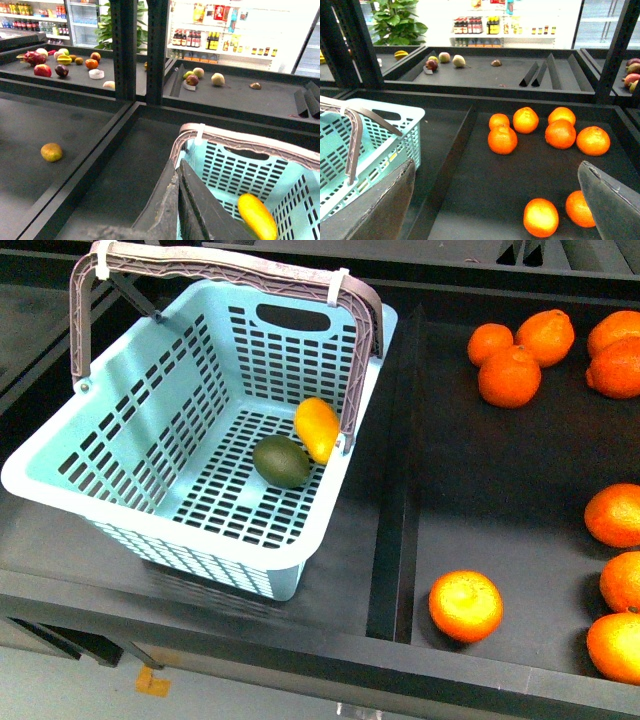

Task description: Pick mango and avocado into basket

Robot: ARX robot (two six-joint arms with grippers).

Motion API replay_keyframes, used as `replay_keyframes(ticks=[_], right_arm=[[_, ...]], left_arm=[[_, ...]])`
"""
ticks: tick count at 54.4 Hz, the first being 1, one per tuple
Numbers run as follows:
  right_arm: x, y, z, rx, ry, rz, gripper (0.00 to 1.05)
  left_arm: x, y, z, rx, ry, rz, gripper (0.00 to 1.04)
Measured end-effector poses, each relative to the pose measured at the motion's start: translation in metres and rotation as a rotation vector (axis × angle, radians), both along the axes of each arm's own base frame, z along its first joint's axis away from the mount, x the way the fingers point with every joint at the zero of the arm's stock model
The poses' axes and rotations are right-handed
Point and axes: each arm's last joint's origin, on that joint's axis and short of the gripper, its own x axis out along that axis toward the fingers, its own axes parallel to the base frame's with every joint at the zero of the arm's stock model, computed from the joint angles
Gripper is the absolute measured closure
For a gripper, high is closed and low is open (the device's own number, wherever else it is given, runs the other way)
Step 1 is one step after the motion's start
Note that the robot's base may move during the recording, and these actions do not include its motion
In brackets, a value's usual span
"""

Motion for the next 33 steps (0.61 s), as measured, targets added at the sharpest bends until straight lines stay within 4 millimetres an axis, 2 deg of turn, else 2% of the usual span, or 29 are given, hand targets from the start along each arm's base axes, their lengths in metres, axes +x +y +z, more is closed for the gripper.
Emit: replay_keyframes(ticks=[4,13,33], right_arm=[[0.0,0.0,0.0,0.0,0.0,0.0,0.09],[0.0,0.0,0.0,0.0,0.0,0.0,0.09],[0.0,0.0,0.0,0.0,0.0,0.0,0.09]], left_arm=[[-0.01,0.003,-0.006,0.003,0.021,-0.004,1.03],[-0.028,0.015,-0.003,0.005,0.011,0.001,1.03],[-0.059,0.016,-0.003,0.007,0.011,-0.003,1.03]])
